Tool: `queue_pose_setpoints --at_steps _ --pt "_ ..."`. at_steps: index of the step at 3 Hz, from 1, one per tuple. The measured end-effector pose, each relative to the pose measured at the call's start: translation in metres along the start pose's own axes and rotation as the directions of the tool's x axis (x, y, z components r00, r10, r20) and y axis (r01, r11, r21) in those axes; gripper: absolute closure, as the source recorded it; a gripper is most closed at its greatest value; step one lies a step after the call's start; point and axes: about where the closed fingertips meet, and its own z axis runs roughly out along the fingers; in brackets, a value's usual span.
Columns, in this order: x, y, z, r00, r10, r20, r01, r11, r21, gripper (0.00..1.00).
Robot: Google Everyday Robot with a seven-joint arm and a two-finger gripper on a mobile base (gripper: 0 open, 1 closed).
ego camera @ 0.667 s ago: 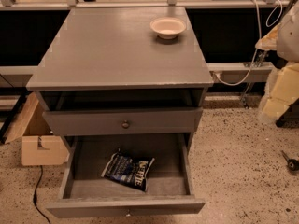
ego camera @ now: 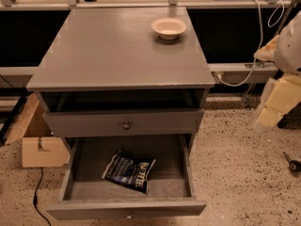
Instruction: Pick blue chip bag from middle drawer and place on counter
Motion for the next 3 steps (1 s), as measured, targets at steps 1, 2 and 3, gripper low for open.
queue_pose_setpoints --at_steps 1,2,3 --pt "0.0 0.016 0.038 0.996 0.054 0.067 -0.049 0.9965 -0.068 0.0" --pt "0.001 0.047 0.086 0.994 0.094 0.059 -0.084 0.9843 -0.155 0.0" --pt "0.001 0.047 0.086 0.994 0.094 0.059 -0.084 0.9843 -0.155 0.0"
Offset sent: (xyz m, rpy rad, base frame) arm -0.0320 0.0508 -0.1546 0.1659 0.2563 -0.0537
